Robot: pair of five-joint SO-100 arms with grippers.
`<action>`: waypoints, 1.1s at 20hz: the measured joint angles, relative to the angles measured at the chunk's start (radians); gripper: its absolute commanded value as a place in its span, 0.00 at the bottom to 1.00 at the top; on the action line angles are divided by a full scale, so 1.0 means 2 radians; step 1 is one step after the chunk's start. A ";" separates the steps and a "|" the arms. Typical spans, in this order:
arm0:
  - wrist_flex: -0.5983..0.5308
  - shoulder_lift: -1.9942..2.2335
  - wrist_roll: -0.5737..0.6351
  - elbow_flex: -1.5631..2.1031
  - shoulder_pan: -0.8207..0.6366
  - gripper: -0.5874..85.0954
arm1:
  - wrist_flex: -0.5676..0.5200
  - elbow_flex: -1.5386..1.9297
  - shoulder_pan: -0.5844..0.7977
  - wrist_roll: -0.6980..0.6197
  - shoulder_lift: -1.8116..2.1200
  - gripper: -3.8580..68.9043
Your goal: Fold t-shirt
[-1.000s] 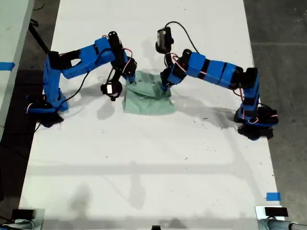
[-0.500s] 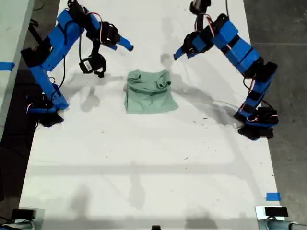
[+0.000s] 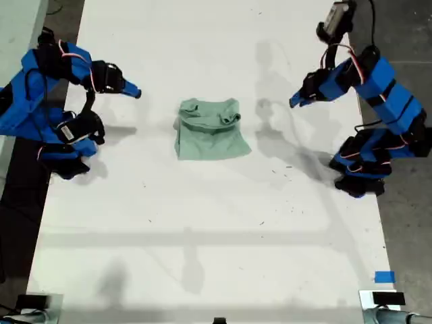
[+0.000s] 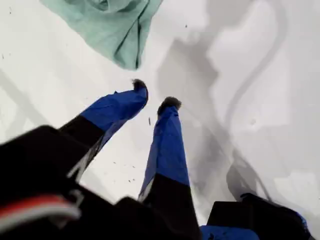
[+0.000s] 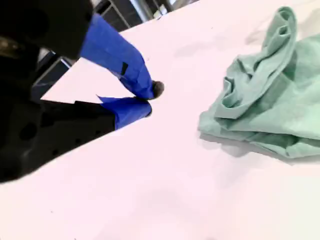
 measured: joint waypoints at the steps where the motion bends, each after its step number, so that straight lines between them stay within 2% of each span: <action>1: -0.018 0.051 -0.025 0.058 0.029 0.01 | -0.005 0.037 -0.035 0.025 0.028 0.04; 3: -0.055 0.140 -0.072 0.164 0.103 0.01 | -0.037 0.115 -0.110 0.082 0.081 0.04; 5: -0.094 0.199 -0.118 0.265 0.170 0.01 | -0.095 0.206 -0.186 0.147 0.124 0.04; 8: -0.176 0.276 -0.173 0.414 0.249 0.01 | -0.235 0.341 -0.298 0.228 0.138 0.04; 10: -0.211 0.282 -0.183 0.471 0.277 0.01 | -0.334 0.374 -0.342 0.247 0.114 0.04; 12: -0.235 0.288 -0.183 0.486 0.281 0.01 | -0.388 0.357 -0.351 0.238 0.046 0.04; 18: -0.285 0.287 -0.183 0.529 0.281 0.01 | -0.402 0.103 -0.297 0.123 -0.230 0.04; 22: -0.307 0.287 -0.183 0.548 0.281 0.01 | -0.378 -0.054 -0.258 0.069 -0.357 0.04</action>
